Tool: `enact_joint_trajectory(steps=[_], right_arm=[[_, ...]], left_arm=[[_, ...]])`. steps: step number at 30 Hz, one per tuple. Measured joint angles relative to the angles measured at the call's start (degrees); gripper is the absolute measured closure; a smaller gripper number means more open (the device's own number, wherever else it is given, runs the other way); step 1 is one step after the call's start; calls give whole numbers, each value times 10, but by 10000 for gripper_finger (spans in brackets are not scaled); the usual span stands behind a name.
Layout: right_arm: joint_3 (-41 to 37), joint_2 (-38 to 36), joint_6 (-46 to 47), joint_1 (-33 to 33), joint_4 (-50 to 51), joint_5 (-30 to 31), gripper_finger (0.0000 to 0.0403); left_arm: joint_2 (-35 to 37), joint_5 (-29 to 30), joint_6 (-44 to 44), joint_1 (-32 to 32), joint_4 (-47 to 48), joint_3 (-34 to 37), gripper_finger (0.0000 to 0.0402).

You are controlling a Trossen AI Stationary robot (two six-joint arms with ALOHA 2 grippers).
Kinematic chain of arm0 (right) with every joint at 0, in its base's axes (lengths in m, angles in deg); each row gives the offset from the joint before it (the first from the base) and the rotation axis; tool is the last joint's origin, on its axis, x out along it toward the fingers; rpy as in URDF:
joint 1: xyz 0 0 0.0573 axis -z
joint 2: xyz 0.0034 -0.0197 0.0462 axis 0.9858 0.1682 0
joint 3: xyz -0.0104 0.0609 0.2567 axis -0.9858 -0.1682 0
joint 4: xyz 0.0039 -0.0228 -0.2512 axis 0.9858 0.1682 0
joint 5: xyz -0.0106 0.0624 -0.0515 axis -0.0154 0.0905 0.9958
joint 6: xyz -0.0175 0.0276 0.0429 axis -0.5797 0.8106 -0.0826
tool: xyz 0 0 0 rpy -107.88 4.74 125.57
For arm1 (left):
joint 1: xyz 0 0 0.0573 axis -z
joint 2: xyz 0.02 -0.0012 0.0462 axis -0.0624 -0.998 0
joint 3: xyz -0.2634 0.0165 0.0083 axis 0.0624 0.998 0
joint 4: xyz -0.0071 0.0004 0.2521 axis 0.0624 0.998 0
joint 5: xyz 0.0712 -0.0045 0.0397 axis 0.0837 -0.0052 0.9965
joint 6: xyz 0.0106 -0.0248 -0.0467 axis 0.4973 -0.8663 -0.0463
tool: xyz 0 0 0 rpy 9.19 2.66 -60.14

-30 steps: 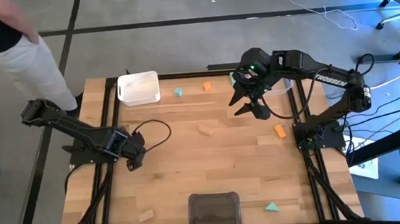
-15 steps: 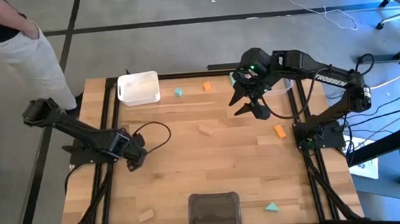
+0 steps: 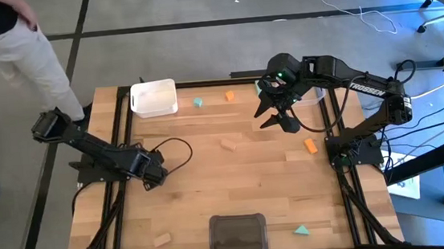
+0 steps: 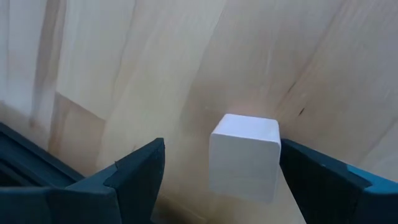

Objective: Sort & place blocks by color
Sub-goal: Put the top left brown block into the white bin

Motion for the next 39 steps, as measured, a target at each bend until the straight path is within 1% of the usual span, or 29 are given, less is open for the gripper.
enact_joint_trajectory(steps=[8, 12, 16, 18, 20, 24, 29, 30, 36, 39], right_arm=[[0, 0, 6, 0, -12, 0, 204], [0, 0, 6, 0, -20, 0, 204], [0, 0, 7, 0, -20, 0, 204], [0, 0, 8, 0, -20, 0, 204], [0, 0, 10, 0, -20, 0, 204], [0, 0, 36, 0, -21, 0, 204], [0, 0, 36, 0, -21, 0, 204], [0, 0, 36, 0, -21, 0, 204], [0, 0, 35, 0, -21, 0, 204], [0, 0, 35, 0, -22, 0, 204]], left_arm=[[-1, 17, -3, 0, -10, 1, 96], [-1, 14, -6, 0, -16, 1, 96], [-1, 9, -31, 0, -17, 2, 99], [-2, 6, -35, 0, -20, 2, 112], [-2, 2, -35, 0, -24, 2, 134], [-3, -4, -34, 0, -33, 3, 194], [-3, -15, -33, 0, -37, 2, 274], [-2, -17, -33, 0, -39, 2, 281], [-2, -26, -35, -3, -43, -16, 281], [0, -39, -35, -15, -45, -30, 281]])
